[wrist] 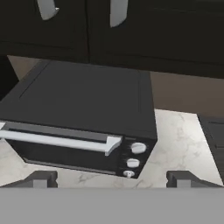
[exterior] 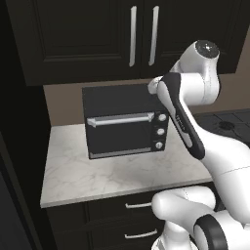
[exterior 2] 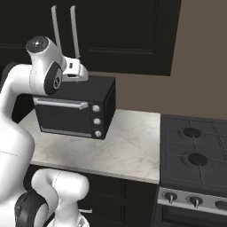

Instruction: Move the bowls from the cabinet to the plates on the dining table.

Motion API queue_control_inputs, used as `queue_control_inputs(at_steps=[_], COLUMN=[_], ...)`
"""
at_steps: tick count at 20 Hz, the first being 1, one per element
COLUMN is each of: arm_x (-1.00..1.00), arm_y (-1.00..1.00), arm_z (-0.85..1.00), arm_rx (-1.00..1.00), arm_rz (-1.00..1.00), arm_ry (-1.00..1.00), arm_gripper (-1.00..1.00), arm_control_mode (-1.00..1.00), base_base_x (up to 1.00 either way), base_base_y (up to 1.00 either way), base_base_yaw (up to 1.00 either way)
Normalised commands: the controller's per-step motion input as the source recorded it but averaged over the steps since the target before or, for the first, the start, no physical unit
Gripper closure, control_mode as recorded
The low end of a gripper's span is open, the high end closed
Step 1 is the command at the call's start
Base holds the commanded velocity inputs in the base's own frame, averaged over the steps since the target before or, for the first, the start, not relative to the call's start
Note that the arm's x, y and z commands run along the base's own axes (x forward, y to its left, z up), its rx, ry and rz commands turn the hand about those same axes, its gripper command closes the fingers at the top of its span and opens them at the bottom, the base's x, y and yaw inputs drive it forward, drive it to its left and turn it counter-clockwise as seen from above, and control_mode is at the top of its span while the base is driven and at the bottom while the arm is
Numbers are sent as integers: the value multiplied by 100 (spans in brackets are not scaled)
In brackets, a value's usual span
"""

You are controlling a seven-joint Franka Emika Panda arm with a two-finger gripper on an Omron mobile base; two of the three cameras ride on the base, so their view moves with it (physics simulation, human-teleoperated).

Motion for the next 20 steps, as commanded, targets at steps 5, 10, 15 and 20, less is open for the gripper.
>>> queue_control_inputs(at_steps=[5, 10, 15, 20], arm_x=[0, 0, 0, 0], arm_y=[6, 2, 0, 0], arm_z=[34, 33, 36, 37], arm_rx=[-4, -1, 0, 0], arm_rz=[0, 0, 0, 0], arm_ry=[-23, -20, -18, -15], arm_gripper=[-100, -100, -100, -100], arm_control_mode=[-100, -100, -100, -100], base_base_x=[0, 0, 0, 0], base_base_y=[0, 0, 0, 0], base_base_yaw=[0, 0, 0, 0])
